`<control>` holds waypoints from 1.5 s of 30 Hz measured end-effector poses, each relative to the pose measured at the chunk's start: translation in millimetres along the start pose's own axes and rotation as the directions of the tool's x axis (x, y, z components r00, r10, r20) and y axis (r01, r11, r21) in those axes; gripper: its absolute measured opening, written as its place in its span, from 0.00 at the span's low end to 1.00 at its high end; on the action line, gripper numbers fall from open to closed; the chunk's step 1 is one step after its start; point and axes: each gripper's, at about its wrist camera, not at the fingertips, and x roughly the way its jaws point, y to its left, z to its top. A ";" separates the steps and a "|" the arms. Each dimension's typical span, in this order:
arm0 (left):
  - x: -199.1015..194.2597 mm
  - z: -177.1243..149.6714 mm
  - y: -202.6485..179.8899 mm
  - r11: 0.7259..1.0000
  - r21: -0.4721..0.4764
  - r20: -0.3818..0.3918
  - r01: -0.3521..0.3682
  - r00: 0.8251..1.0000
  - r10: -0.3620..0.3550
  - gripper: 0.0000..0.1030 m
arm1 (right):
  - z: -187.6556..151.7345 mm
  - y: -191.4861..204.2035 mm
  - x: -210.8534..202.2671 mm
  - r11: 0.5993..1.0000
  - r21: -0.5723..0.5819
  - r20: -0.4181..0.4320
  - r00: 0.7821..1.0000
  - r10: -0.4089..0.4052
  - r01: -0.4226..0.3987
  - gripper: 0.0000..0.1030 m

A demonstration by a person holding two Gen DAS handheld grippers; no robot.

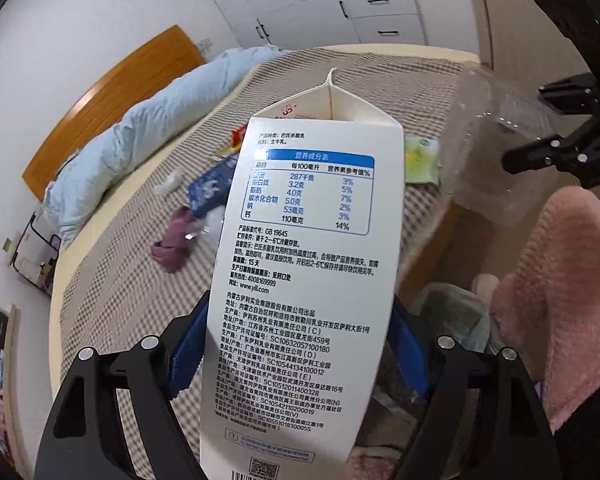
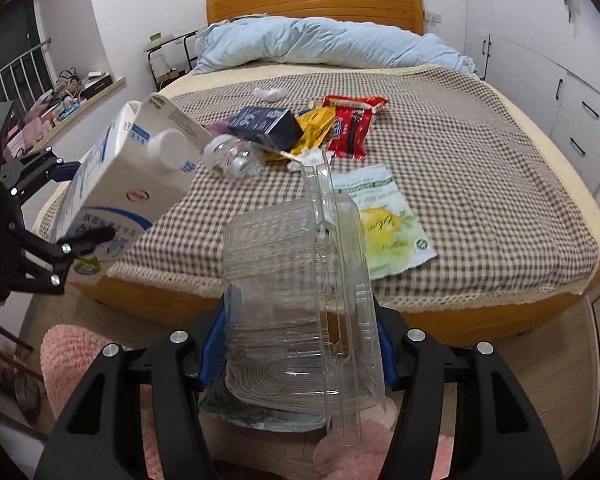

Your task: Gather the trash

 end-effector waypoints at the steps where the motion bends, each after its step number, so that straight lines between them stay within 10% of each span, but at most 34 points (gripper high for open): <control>1: 0.6 -2.7 -3.5 1.000 0.000 0.000 0.011 1.000 -0.011 0.76 | -4.5 1.0 1.6 1.000 0.000 -0.005 1.000 0.001 -0.001 0.56; 25: 48.6 -74.6 -94.1 0.990 0.011 0.018 0.143 0.989 -0.144 0.75 | -96.4 -14.4 52.7 0.999 0.033 -0.096 0.995 0.000 0.004 0.56; 45: 154.1 -104.5 -155.6 0.954 0.161 -0.135 0.254 0.963 -0.234 0.75 | -154.4 -55.4 103.2 0.989 0.139 -0.149 0.988 -0.034 0.055 0.56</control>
